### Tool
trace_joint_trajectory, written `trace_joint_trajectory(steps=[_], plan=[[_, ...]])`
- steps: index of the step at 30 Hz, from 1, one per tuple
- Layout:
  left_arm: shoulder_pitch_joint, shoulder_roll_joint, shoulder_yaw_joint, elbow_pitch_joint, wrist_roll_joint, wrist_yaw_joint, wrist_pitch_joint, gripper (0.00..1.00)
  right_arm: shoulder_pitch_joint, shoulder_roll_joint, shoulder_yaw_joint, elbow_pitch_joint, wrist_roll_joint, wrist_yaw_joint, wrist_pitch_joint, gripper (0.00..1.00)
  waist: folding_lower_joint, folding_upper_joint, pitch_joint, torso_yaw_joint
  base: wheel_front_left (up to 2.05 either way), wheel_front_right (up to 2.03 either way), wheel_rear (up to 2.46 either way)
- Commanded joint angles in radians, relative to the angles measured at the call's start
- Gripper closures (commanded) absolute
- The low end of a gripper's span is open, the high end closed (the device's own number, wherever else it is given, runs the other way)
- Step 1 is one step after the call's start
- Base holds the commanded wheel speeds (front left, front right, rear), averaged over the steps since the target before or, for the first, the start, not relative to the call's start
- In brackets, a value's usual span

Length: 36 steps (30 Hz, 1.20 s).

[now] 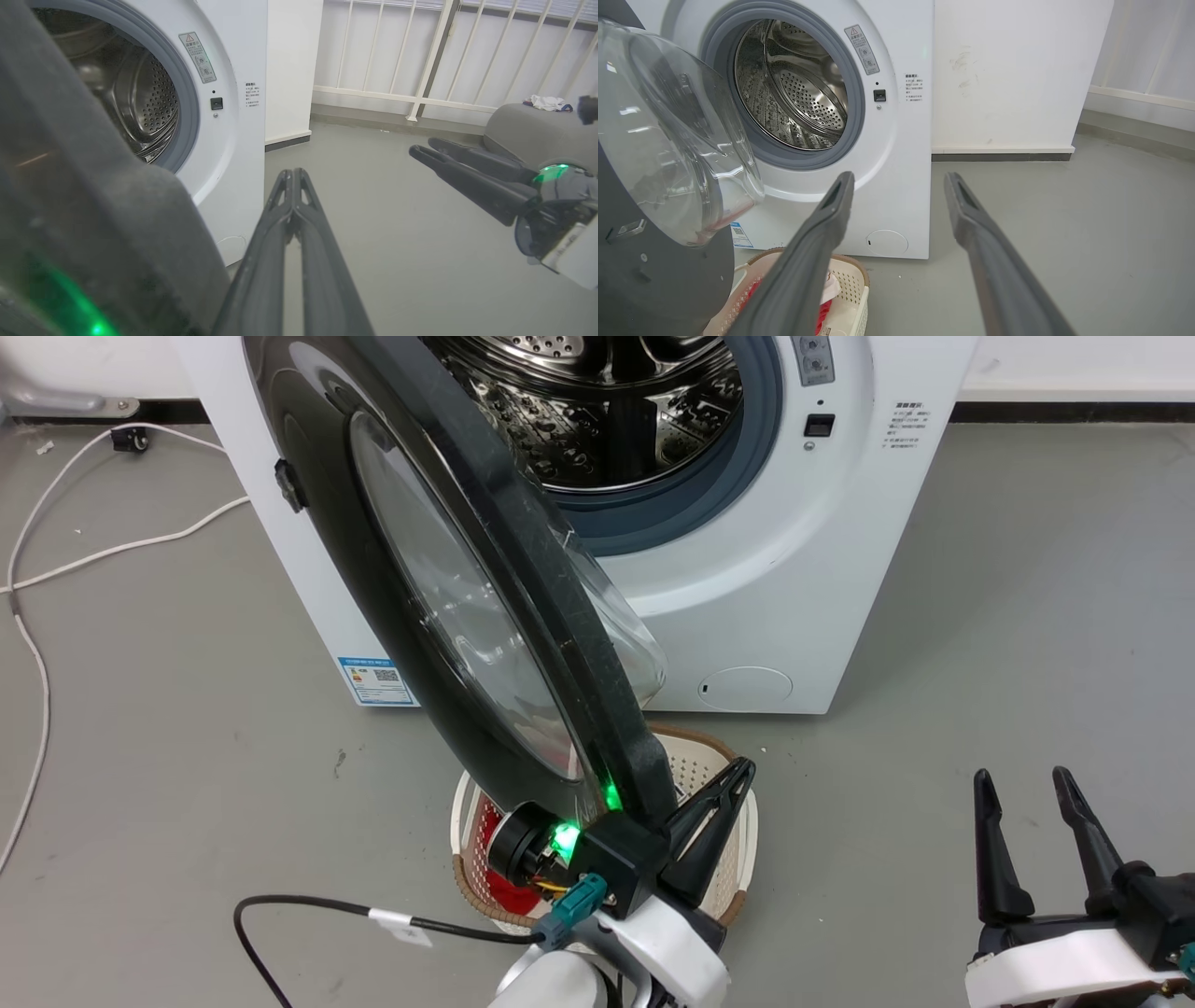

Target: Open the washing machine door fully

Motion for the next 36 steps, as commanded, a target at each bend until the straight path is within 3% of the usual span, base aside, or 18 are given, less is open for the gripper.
trace_joint_trajectory(steps=[1, 8, 17, 28, 36], plan=[[-0.021, 0.002, -0.002, 0.013, -0.012, 0.013, -0.009, 1.00, -0.015, 0.003, 0.002, 0.006, 0.009, -0.001, -0.006, 0.00, 0.0000, 0.0000, 0.001, -0.003, 0.00, 0.00, 0.00], [-0.075, 0.009, -0.022, 0.101, -0.065, 0.064, -0.042, 1.00, -0.022, 0.003, 0.007, 0.027, 0.017, -0.001, -0.015, 0.00, 0.0000, 0.0000, 0.005, -0.012, 0.00, 0.00, 0.00], [-0.064, 0.012, -0.031, 0.119, -0.082, 0.097, -0.060, 1.00, -0.027, 0.003, 0.007, 0.044, 0.021, -0.001, -0.020, 0.00, 0.0000, 0.0000, 0.000, -0.008, 0.00, 0.00, 0.00], [0.061, 0.077, -0.015, 0.022, -0.089, 0.158, -0.057, 1.00, -0.010, 0.003, 0.010, 0.060, 0.030, -0.001, -0.026, 0.00, 0.0000, 0.0000, -0.025, -0.004, 0.00, 0.00, 0.00], [0.160, 0.141, 0.011, -0.115, -0.085, 0.228, -0.040, 1.00, 0.006, 0.003, 0.013, 0.065, 0.032, -0.001, -0.024, 0.00, 0.0000, 0.0000, -0.042, 0.007, 0.00, 0.00, 0.00]])
